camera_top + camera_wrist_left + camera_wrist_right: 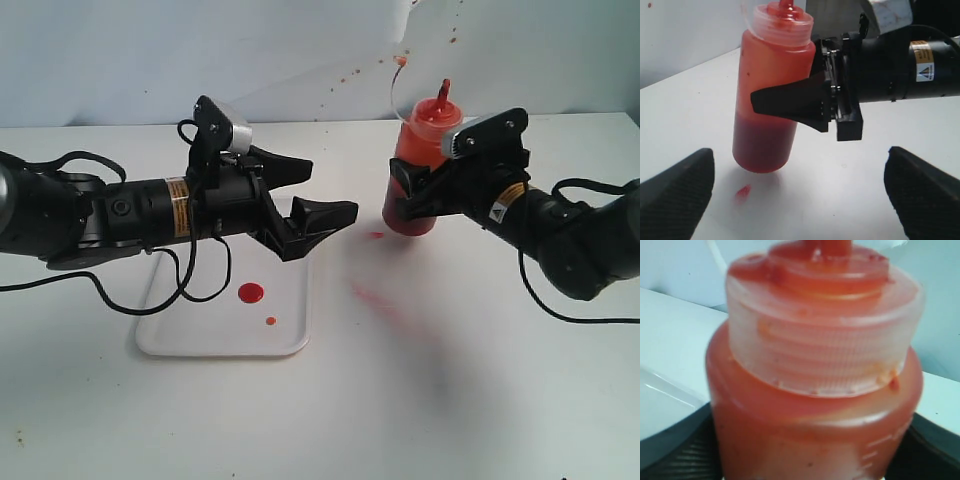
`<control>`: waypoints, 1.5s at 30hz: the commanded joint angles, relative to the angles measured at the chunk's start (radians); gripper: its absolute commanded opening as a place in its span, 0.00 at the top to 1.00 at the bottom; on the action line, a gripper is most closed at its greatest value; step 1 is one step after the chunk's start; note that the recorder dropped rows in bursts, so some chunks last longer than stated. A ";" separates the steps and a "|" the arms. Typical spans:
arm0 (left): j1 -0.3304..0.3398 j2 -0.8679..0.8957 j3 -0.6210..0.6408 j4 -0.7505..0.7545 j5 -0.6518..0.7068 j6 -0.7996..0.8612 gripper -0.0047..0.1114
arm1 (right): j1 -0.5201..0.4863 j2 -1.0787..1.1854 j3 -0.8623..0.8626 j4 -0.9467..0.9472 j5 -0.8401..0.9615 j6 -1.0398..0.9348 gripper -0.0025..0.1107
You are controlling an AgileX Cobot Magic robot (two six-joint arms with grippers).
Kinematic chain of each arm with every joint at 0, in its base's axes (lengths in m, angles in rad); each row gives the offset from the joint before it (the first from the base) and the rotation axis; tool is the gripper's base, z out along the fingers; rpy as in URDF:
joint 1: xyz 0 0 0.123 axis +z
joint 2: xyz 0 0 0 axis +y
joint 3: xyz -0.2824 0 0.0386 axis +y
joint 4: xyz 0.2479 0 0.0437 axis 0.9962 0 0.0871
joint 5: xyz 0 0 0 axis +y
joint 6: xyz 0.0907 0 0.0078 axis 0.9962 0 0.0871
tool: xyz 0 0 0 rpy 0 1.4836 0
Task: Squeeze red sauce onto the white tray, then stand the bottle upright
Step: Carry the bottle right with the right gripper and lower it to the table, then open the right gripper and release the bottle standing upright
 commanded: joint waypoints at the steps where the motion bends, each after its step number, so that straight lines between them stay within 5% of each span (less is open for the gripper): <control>1: 0.002 -0.005 -0.002 -0.015 0.003 0.007 0.22 | -0.002 0.029 -0.049 0.016 -0.054 -0.009 0.98; 21: 0.002 -0.005 -0.002 -0.015 0.003 0.007 0.22 | -0.002 0.039 -0.054 0.033 -0.011 0.026 0.98; 29: 0.002 -0.005 -0.002 -0.017 0.003 0.007 0.22 | -0.002 0.037 -0.176 -0.189 0.302 0.181 0.98; 45: 0.002 -0.005 -0.002 -0.017 0.003 0.007 0.22 | 0.009 0.037 -0.176 -0.314 0.260 0.197 0.98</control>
